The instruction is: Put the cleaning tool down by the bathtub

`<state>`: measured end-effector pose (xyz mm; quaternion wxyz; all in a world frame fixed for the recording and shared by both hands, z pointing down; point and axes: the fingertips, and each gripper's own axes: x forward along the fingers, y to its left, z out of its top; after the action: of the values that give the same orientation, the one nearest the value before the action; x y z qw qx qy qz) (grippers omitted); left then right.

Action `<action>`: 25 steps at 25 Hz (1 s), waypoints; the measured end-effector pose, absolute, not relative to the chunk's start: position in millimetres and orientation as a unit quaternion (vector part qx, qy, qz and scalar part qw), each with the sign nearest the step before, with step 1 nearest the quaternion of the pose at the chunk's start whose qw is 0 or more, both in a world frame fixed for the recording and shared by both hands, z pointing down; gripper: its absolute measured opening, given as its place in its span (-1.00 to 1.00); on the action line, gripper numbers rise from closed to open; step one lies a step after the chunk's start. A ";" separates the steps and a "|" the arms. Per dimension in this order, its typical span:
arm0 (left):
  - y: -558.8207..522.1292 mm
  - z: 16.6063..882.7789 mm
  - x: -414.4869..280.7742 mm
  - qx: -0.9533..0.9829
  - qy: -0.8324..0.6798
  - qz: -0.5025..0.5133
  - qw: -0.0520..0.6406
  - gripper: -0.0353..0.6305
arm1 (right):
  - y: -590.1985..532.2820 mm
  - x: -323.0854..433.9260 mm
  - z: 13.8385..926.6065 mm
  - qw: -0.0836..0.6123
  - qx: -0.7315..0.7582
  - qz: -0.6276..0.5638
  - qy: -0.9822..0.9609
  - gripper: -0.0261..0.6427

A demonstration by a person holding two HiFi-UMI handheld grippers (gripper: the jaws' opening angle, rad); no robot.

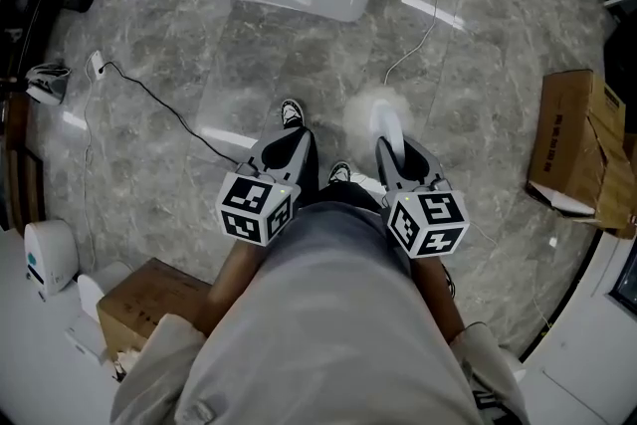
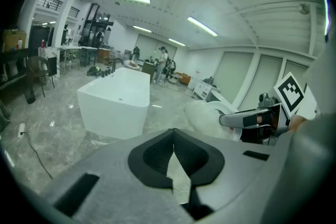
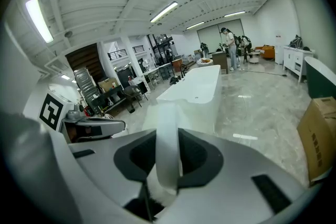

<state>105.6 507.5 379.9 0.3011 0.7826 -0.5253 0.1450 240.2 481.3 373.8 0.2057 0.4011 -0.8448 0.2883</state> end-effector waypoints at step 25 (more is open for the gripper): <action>339.9 338.7 -30.9 0.821 -0.494 0.118 0.260 -0.88 | 328.4 118.1 340.8 0.174 0.452 0.276 -0.830 -0.67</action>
<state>-30.9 339.9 338.7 0.2598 0.8214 -0.4938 0.1182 118.1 328.4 340.8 0.1736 0.4517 -0.8304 0.2762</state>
